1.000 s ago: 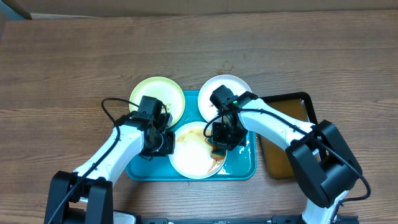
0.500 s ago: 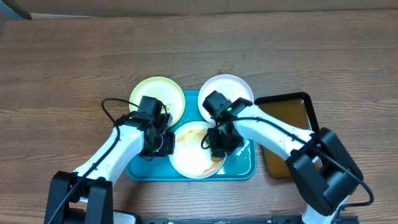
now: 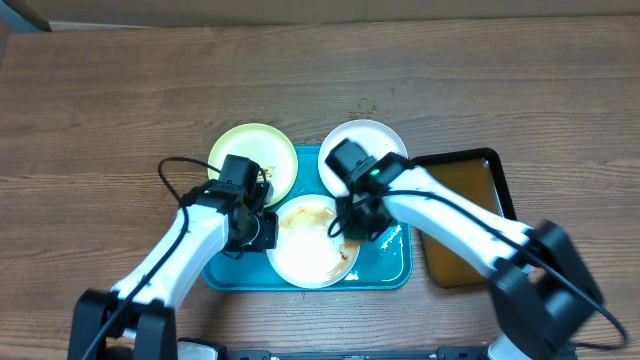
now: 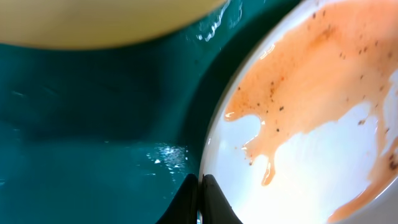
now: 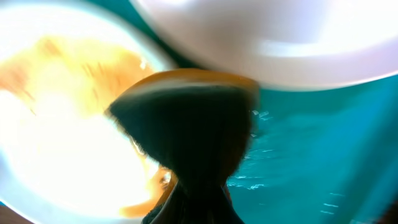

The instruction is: Clean dirty plates on tray and stack at the side

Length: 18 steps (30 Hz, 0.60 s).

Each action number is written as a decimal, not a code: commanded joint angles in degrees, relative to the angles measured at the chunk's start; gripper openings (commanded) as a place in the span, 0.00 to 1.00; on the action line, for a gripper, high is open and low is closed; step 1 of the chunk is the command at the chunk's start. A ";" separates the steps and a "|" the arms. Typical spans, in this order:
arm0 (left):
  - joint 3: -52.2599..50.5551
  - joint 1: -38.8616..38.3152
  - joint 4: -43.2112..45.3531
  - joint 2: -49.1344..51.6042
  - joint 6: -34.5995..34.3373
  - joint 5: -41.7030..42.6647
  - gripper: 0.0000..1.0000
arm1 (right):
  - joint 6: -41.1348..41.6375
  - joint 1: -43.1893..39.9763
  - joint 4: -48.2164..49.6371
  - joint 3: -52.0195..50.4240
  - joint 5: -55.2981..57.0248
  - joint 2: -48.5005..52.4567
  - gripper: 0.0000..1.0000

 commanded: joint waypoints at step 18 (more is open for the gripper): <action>8.31 -0.90 -5.35 -14.93 0.09 -19.61 0.04 | -7.74 -29.57 -5.01 -0.48 4.59 -12.59 0.04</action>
